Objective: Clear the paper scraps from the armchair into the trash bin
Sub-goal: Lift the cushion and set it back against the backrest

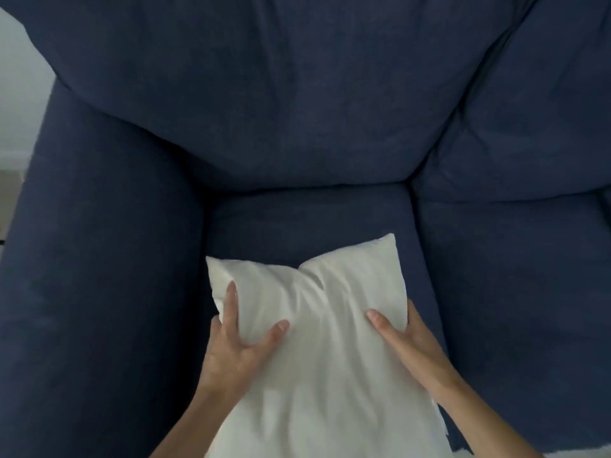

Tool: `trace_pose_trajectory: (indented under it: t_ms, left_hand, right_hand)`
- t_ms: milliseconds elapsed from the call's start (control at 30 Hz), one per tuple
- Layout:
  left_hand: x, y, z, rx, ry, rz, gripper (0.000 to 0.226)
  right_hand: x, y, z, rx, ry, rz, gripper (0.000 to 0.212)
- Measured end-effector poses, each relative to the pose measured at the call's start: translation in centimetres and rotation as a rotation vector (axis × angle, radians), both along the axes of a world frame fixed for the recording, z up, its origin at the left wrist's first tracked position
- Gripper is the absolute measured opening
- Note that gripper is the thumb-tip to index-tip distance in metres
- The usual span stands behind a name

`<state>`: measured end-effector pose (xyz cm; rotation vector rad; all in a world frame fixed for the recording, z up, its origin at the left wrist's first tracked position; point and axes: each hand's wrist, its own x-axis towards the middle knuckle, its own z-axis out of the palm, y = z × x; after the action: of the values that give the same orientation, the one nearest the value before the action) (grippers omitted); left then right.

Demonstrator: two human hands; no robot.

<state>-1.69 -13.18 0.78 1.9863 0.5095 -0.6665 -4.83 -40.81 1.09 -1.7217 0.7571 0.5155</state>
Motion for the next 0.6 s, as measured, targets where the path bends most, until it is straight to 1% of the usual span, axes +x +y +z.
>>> trace_pose_trajectory:
  t_ms: [67, 100, 200, 267, 333, 400, 467, 500, 600]
  left_hand:
    - [2.1, -1.0, 1.9, 0.028, -0.139, -0.023, 0.12]
    - [3.5, -1.4, 2.9, 0.032, -0.224, -0.025, 0.121]
    - [8.5, -2.2, 4.4, 0.04, -0.464, -0.058, 0.131]
    - [12.1, -2.7, 4.8, 0.049, -0.571, -0.132, 0.142]
    - [15.2, -3.0, 4.7, 0.1, -0.642, -0.184, 0.148]
    - [17.9, -3.1, 4.1, 0.147, -0.681, -0.205, 0.15]
    - [19.5, -3.2, 3.3, 0.165, -0.663, -0.194, 0.149]
    - [20.0, -3.3, 2.8, 0.161, -0.642, -0.183, 0.149]
    - [20.9, -3.3, 1.8, 0.16, -0.598, -0.175, 0.148]
  right_hand:
    - [2.3, -0.3, 1.6, -0.024, -0.103, -0.027, 0.06]
    - [3.8, -0.6, 2.3, -0.044, -0.172, -0.046, 0.063]
    - [8.9, -1.6, 3.9, -0.066, -0.416, -0.085, 0.068]
    - [12.3, -2.2, 4.2, -0.072, -0.552, -0.091, 0.074]
    - [15.5, -2.5, 4.0, -0.096, -0.647, -0.084, 0.075]
    - [18.4, -2.7, 3.3, -0.118, -0.708, -0.059, 0.071]
    - [20.6, -3.0, 1.8, -0.134, -0.741, -0.041, 0.067]
    - [21.5, -3.2, 1.0, -0.144, -0.745, -0.03, 0.069]
    - [23.2, -4.0, -1.1, -0.17, -0.691, 0.0, 0.086]
